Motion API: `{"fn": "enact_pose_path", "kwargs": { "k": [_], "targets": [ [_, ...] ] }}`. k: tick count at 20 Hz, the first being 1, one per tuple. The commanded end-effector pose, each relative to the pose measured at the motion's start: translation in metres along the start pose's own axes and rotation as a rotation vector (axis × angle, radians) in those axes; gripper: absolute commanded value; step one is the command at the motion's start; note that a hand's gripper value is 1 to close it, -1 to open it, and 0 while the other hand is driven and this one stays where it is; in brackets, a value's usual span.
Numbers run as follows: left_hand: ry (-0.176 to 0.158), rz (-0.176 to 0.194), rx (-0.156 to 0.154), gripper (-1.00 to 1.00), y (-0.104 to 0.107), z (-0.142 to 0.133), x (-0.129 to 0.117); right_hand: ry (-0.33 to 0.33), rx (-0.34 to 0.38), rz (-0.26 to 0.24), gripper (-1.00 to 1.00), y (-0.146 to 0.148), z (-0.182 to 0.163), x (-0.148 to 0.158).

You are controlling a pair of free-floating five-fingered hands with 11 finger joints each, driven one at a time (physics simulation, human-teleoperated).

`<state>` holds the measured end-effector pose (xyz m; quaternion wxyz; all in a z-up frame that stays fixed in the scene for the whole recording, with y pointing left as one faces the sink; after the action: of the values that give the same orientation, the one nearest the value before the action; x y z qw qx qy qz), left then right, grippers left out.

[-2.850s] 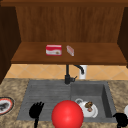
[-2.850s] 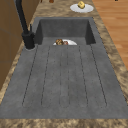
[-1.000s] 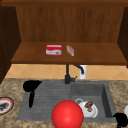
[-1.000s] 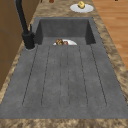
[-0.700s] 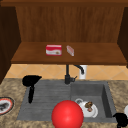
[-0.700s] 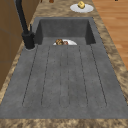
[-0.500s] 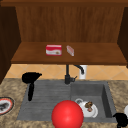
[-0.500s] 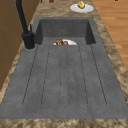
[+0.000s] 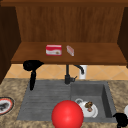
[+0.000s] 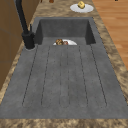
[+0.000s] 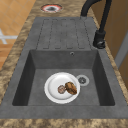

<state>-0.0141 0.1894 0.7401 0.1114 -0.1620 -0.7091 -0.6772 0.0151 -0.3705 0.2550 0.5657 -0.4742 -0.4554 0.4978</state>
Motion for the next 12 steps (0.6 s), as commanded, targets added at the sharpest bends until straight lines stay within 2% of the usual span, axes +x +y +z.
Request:
{"fn": "enact_pose_path", "kwargs": {
  "k": [1,7,12],
  "targets": [
    [-0.003,-0.002,0.024,-1.0,0.032,-0.009,0.002,0.0,0.0,0.0,0.0,0.0,0.0,0.0],
    [0.004,0.005,0.028,-1.0,0.085,-0.021,-0.003,0.0,0.0,0.0,0.0,0.0,0.0,0.0],
    [0.003,0.023,0.014,-1.0,0.13,-0.034,-0.017,0.0,0.0,0.0,0.0,0.0,0.0,0.0]
  ]
}}
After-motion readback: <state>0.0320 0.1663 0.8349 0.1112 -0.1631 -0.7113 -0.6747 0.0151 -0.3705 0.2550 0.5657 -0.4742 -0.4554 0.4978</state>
